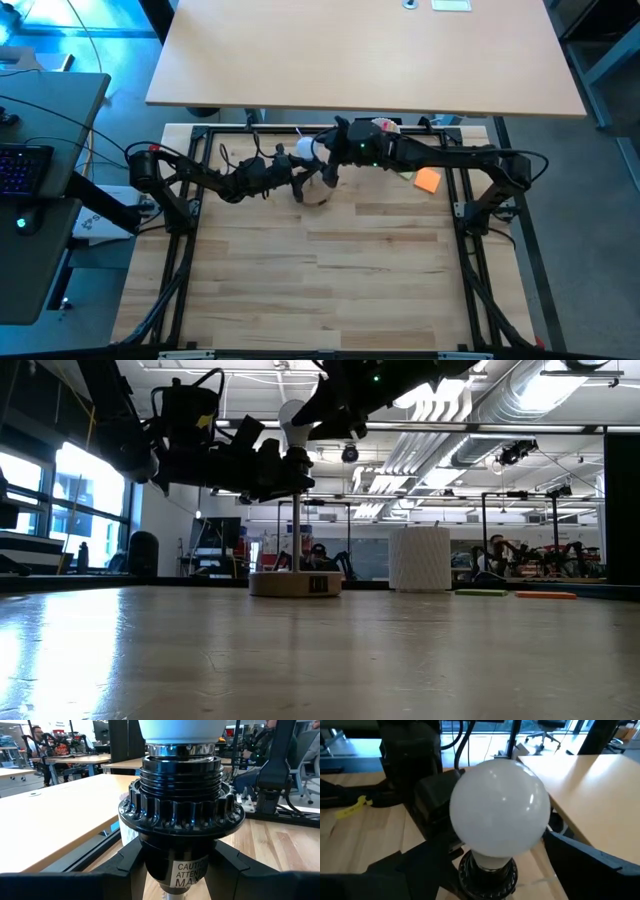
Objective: Screw lightbulb
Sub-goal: Insert the light bulb into the lamp
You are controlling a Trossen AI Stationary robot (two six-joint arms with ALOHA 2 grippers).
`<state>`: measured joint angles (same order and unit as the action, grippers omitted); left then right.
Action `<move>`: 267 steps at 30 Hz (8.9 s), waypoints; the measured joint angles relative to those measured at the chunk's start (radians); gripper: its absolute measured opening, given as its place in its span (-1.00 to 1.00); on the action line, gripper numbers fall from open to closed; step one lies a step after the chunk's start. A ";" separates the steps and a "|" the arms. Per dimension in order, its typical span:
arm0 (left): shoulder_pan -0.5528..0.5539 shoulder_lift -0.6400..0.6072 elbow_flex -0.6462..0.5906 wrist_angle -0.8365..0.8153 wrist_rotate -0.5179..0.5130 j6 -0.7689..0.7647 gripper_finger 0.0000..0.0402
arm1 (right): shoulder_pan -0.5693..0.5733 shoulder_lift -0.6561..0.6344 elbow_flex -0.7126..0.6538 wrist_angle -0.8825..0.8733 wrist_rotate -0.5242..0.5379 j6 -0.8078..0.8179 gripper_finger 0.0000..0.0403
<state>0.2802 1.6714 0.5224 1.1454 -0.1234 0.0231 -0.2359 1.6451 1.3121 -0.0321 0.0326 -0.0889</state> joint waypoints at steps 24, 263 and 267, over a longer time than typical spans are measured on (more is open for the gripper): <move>0.001 -0.001 0.000 -0.015 0.007 -0.001 -0.29 | -0.125 -0.010 0.002 0.082 -0.358 -0.111 0.63; 0.027 -0.092 -0.052 0.118 0.828 -0.005 -0.29 | 0.113 0.068 0.075 0.109 -0.384 0.062 0.39; 0.025 -0.104 -0.052 0.116 0.828 -0.003 -0.29 | 0.138 0.068 0.075 0.113 -0.364 0.067 0.39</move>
<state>0.3054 1.5674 0.4702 1.2618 0.7049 0.0197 -0.0977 1.7126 1.3872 0.0810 -0.3316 -0.0214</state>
